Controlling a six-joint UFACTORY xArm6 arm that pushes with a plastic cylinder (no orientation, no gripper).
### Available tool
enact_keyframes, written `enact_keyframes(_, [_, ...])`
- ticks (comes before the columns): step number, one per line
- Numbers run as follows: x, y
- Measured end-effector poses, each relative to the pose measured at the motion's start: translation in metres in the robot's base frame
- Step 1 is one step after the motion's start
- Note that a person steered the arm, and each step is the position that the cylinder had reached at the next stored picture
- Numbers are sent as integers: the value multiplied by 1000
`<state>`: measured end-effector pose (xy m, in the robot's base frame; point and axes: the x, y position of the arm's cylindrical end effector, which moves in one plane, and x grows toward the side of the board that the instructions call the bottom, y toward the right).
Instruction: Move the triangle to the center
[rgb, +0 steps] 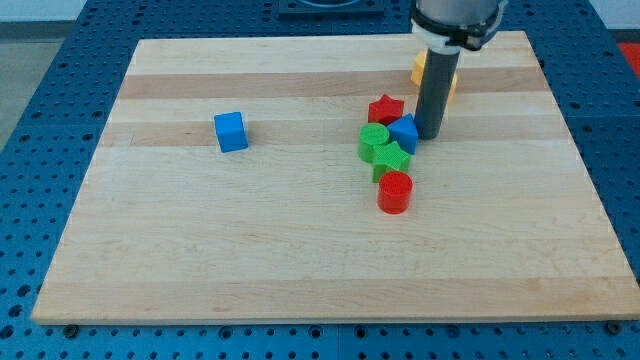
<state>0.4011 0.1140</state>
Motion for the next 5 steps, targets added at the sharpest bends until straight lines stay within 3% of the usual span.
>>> enact_keyframes(1, [17, 0])
enact_keyframes(5, [17, -22])
